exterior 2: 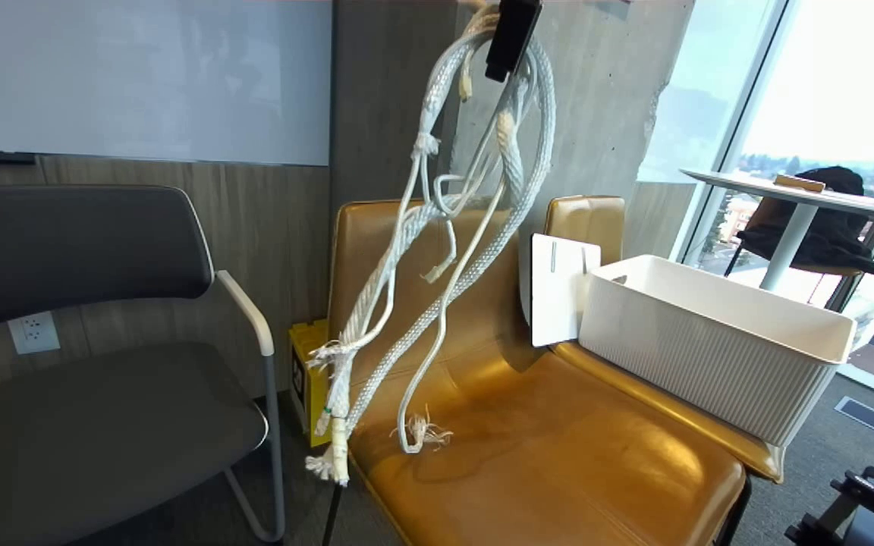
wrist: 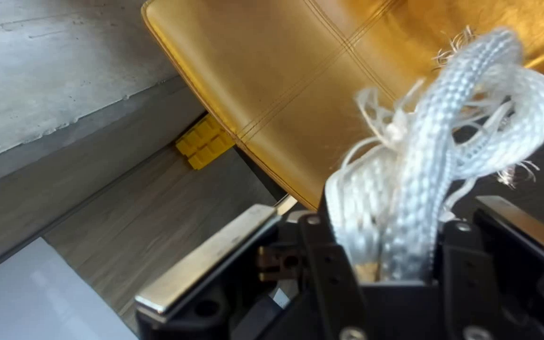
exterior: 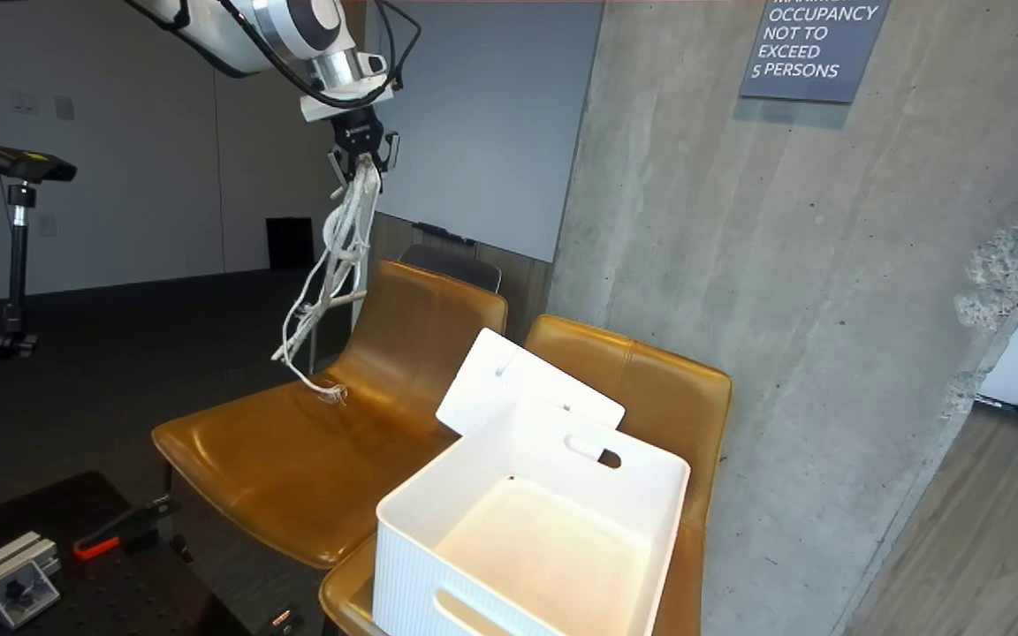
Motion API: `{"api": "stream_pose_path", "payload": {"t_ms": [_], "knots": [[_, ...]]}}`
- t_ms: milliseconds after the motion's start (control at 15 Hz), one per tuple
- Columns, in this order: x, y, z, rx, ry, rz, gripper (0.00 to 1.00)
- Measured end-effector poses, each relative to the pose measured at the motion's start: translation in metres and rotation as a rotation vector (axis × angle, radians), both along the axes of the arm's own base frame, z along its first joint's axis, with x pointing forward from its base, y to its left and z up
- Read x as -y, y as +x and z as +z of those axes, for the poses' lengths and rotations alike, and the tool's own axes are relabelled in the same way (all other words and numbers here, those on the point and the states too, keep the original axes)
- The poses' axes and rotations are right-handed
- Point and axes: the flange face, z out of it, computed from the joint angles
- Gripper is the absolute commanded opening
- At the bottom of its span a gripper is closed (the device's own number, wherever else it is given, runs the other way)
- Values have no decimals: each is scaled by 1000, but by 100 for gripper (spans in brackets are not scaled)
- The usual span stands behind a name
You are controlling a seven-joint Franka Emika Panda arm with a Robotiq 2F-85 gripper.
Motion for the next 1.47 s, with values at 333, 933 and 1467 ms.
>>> {"api": "stream_pose_path", "payload": {"t_ms": [333, 933, 1467], "knots": [[59, 27, -16, -14, -12, -86, 0], [117, 36, -45, -77, -1, -171, 0], [47, -7, -152, -272, 5, -139, 0]]}}
